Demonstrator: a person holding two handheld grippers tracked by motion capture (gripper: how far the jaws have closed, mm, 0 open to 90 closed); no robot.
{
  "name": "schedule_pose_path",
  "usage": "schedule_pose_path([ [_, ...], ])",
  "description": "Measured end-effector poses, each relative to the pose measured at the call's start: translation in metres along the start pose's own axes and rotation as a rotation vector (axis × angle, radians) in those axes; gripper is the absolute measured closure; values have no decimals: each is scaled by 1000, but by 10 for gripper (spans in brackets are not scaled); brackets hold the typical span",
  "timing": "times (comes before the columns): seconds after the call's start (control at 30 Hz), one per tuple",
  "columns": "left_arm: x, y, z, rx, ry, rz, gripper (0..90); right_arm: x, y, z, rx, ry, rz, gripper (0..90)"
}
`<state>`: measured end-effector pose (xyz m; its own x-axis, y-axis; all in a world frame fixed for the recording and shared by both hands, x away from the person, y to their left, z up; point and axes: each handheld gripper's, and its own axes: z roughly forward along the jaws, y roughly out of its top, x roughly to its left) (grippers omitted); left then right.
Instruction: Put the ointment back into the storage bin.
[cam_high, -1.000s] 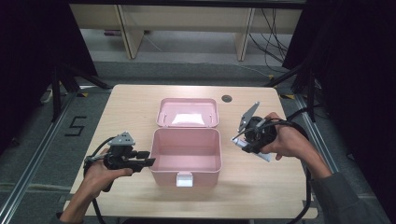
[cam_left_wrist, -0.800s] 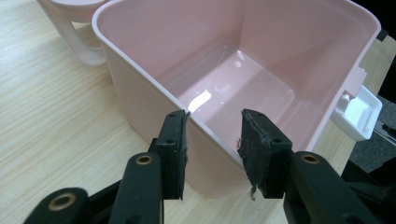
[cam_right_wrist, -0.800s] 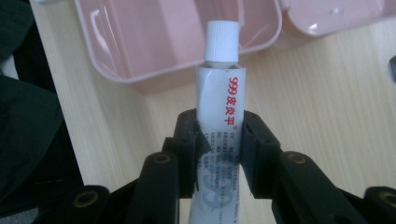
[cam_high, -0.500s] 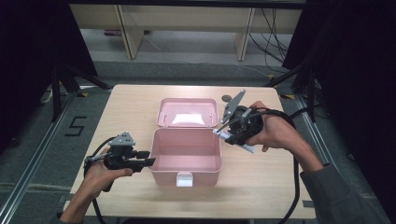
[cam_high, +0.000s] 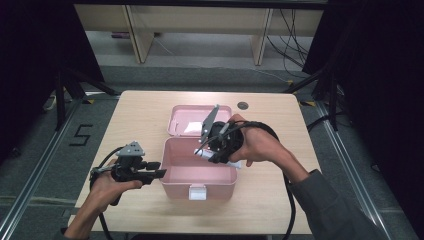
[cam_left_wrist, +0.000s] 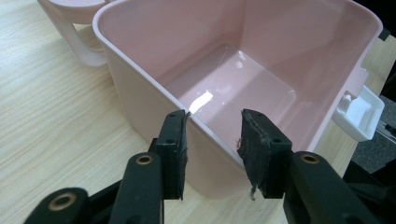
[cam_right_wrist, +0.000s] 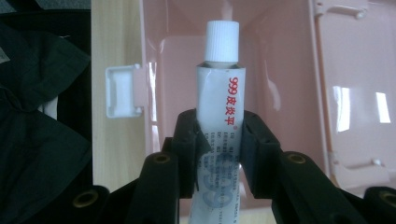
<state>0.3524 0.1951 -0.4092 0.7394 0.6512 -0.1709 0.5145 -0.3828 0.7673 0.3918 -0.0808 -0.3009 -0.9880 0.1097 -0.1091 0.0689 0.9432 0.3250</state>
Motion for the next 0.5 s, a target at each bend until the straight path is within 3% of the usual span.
schedule_pose_path([
  [0.07, 0, 0, 0, -1, 0, 2, 607, 0, 3, 6, 0, 8, -19, 704],
  [0.1, 1, 0, 0, 6, -8, 1, 607, 2, 4, 8, 5, 16, 5, 704],
  [0.13, 0, 0, 0, 3, -1, 2, 607, 0, 5, 11, 13, 12, -31, 704],
  [0.17, 0, 0, 0, -2, 1, 2, 607, 2, 6, 14, 6, 27, 2, 704],
  [0.2, 0, 0, 0, -1, 1, 4, 607, 1, 7, 17, 15, 23, -30, 704],
  [0.37, -1, 0, 0, -2, 3, 6, 608, -2, 10, 31, 18, 35, -77, 704],
  [0.4, 0, 0, 0, -3, 2, 4, 607, 0, 11, 32, 29, 41, -52, 704],
  [0.43, 0, 0, 0, -1, 0, 4, 607, -1, 11, 34, 28, 42, -70, 704],
  [0.47, 0, 0, 0, -1, 0, 4, 607, 1, 12, 35, 34, 39, -46, 704],
  [0.5, 0, 0, 0, -2, 1, 4, 607, -3, 11, 38, 20, 43, -84, 704],
])
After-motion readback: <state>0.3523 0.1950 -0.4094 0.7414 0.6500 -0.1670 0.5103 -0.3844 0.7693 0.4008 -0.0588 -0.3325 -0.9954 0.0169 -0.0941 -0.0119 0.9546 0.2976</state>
